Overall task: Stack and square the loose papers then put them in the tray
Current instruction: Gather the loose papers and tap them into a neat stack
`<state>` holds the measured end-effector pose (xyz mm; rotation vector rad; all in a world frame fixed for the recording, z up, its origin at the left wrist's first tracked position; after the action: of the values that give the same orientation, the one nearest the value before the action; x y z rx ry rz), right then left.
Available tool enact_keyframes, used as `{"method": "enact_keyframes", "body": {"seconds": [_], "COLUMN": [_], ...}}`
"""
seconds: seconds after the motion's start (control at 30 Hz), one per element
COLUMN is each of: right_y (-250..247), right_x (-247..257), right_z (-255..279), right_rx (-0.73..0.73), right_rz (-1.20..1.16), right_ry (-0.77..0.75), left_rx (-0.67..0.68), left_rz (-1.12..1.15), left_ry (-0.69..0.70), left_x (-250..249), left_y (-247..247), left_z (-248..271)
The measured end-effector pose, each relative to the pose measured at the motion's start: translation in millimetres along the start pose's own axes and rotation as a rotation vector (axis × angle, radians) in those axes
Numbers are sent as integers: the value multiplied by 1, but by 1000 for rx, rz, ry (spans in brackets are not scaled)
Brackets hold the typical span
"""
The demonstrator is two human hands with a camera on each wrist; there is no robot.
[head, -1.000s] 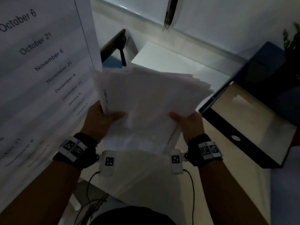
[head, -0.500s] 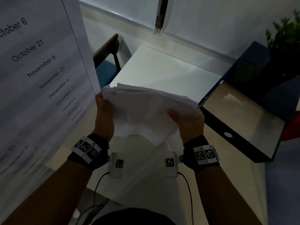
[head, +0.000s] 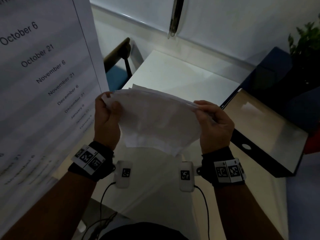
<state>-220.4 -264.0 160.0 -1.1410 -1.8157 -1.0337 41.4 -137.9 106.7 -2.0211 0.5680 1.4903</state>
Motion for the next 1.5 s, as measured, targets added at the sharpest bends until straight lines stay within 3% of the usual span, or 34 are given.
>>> {"method": "enact_keyframes", "body": {"seconds": [0.17,0.3,0.4,0.57,0.67,0.9,1.07,1.2,1.33,1.5], "right_y": [7,12,11,7,7,4,9,18,8,8], "right_x": [2,0,-3,-2,-3,-2,0,6,2,2], "right_z": [-3,-4,-5,-6,-6,-7,-6,-7,-9,-7], "right_rx": [36,100,94,58,33,10,52,117,10,-82], "right_rz": [0,72,97,76,30,17,82,189,98,59], "right_ry": [-24,-48,-25,-2,-7,16,9,-107,-63,-7], "left_rx": [-9,105,112,-58,-88,47,50,41,65,187], "left_rz": [139,291,215,32,-69,1,28,61,103,115], "left_ry": [-81,-71,-50,35,78,80,92,137,102,91], "left_x": [2,-8,-10,-15,-19,-4,-10,-20,-22,-22], "left_y": [-8,-2,-2,-14,-8,5,1,-1,1,14], "left_z": [-9,-15,-18,-26,-24,-17,-14,-14,-15,-10]}}
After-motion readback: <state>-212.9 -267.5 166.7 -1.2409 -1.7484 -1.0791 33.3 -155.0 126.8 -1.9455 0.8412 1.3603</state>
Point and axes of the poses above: each hand's wrist, its own z-axis away from the middle knuckle, its own y-axis out of the palm, x = y × z, the point moved 7 cm from there along -z, towards the middle knuckle, and after that the axes turned 15 degrees about -z, right-handed, at the moved point
